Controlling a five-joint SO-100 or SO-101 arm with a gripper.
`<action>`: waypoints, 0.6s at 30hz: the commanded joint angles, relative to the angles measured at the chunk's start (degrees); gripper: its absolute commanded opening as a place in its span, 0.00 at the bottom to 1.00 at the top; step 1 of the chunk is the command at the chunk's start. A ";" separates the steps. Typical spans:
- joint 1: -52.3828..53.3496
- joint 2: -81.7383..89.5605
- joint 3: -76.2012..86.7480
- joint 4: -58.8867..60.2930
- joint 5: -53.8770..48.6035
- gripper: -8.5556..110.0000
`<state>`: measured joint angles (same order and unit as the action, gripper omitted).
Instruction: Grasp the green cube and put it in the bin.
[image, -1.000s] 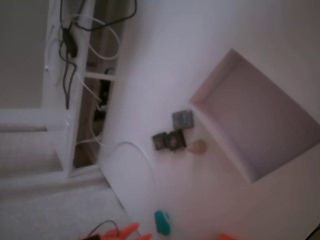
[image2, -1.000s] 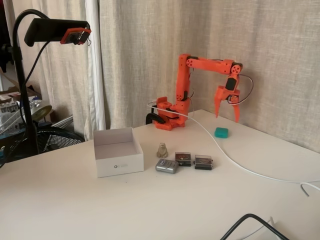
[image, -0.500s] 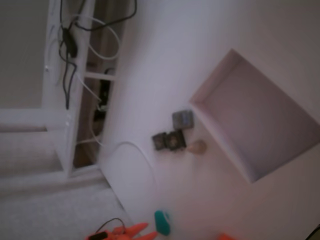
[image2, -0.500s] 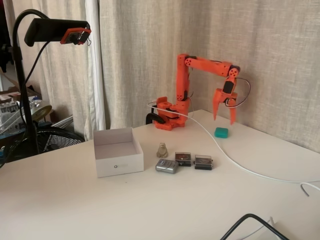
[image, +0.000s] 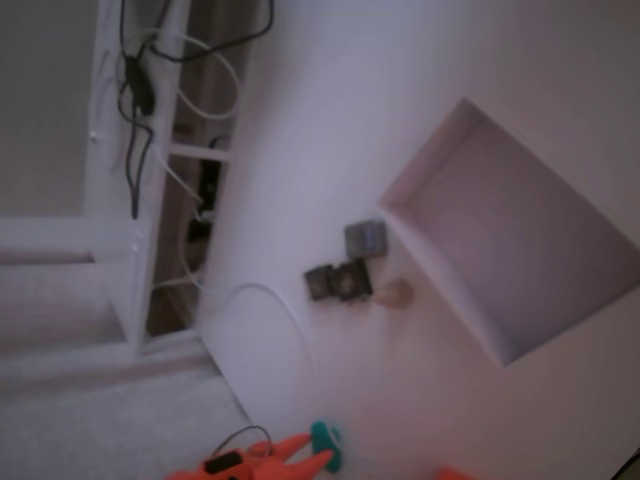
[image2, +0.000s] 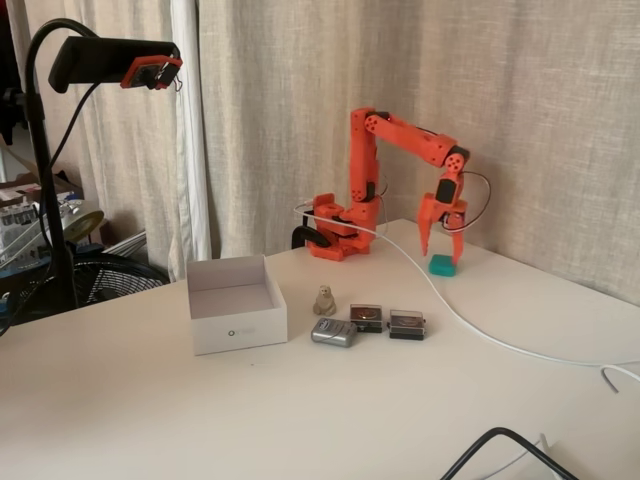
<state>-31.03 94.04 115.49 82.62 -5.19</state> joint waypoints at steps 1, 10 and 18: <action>-0.18 2.72 0.62 -1.49 0.44 0.27; -0.53 4.48 1.49 -2.29 0.35 0.32; -0.70 5.45 1.67 -0.44 0.26 0.37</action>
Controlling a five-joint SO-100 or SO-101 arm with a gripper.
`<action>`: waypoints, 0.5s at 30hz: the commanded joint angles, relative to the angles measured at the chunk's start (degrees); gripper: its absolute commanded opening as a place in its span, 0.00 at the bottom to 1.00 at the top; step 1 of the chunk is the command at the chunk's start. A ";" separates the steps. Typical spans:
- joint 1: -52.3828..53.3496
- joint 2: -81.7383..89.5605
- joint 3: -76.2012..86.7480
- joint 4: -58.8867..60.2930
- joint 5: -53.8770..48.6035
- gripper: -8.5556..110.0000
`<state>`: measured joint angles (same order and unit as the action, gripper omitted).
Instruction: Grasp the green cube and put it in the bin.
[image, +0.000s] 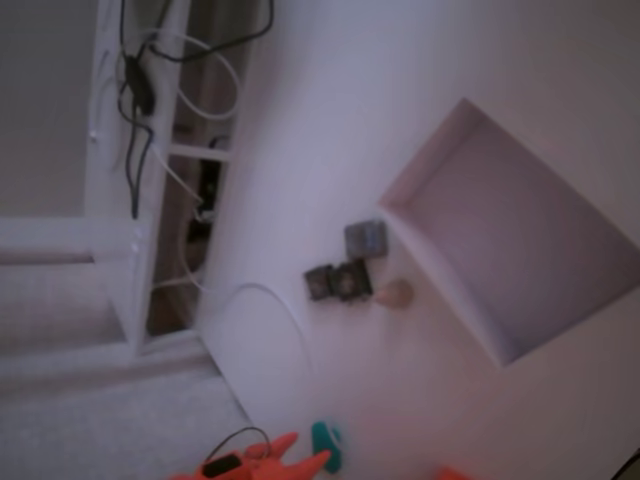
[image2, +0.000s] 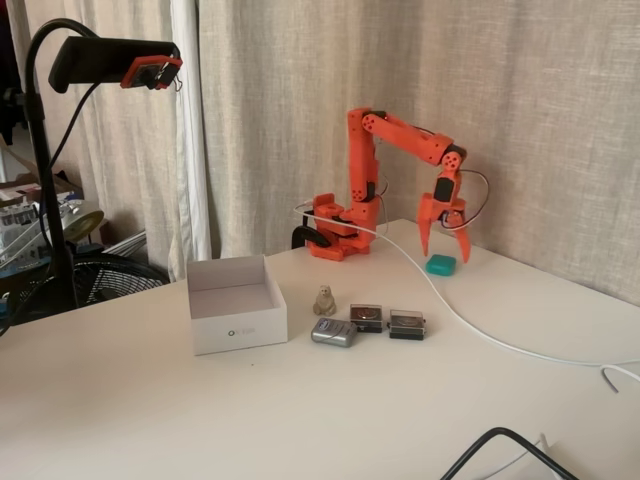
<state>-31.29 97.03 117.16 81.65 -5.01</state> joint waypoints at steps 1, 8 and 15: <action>-0.44 2.55 0.00 0.53 0.09 0.37; -0.79 1.23 2.29 -2.72 0.09 0.36; -1.85 1.23 5.45 -7.21 0.18 0.36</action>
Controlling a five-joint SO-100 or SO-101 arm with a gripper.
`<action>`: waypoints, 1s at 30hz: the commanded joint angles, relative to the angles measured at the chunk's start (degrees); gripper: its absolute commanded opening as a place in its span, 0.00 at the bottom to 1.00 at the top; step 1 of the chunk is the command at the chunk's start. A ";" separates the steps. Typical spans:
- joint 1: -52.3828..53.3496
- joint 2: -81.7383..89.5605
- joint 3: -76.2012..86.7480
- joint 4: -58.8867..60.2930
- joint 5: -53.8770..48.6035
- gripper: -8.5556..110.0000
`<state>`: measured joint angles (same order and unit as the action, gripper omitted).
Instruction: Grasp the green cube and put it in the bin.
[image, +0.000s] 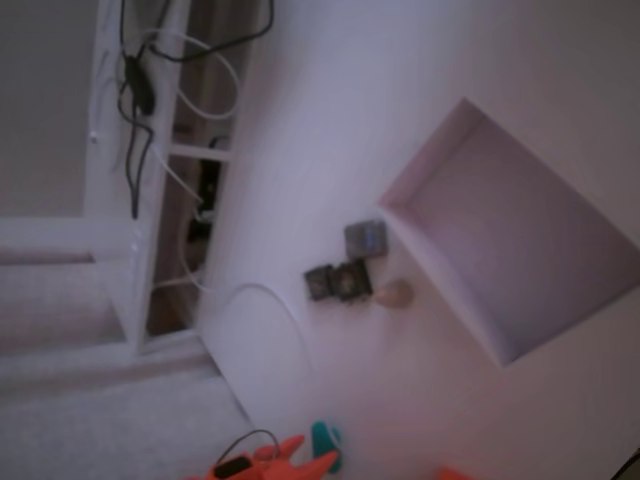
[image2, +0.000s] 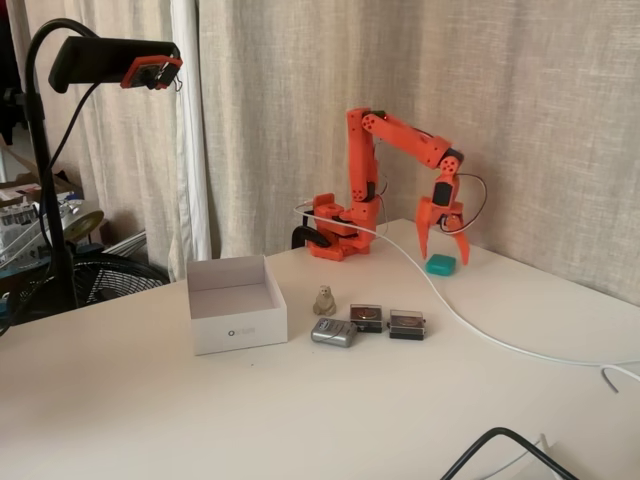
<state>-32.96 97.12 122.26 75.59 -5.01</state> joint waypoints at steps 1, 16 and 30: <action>-0.26 1.14 0.97 -2.02 0.18 0.36; 0.44 0.97 4.04 -6.68 0.26 0.28; 1.23 1.49 3.43 -5.45 0.26 0.18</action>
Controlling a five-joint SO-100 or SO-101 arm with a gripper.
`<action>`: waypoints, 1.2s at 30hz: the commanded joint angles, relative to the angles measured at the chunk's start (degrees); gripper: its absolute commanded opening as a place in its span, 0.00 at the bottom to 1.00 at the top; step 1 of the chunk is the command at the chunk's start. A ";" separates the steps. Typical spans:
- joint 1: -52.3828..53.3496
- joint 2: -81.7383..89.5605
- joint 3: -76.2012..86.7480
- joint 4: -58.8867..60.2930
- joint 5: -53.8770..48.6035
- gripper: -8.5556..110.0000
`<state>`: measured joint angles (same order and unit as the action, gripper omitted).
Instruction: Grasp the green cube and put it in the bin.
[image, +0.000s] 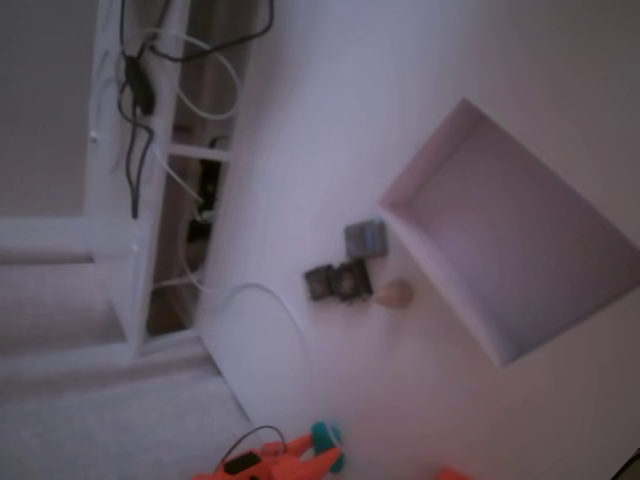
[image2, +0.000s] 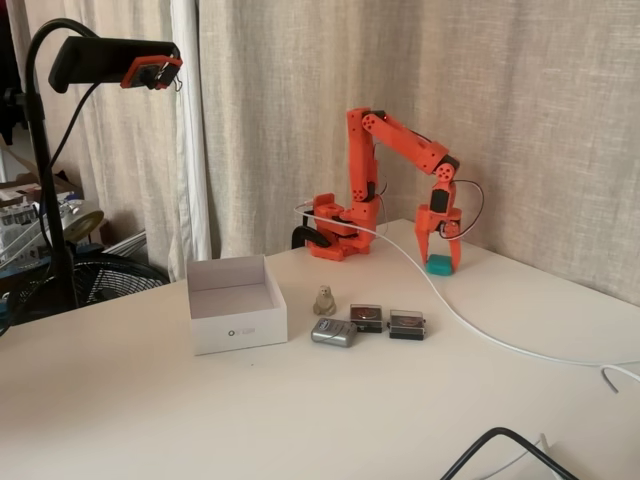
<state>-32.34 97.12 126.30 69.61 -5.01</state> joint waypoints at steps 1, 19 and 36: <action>0.62 1.49 -0.70 0.79 0.26 0.18; 3.34 0.62 -14.24 8.17 0.09 0.18; 11.78 1.67 -23.91 14.77 0.09 0.18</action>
<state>-23.03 96.77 106.79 82.62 -5.01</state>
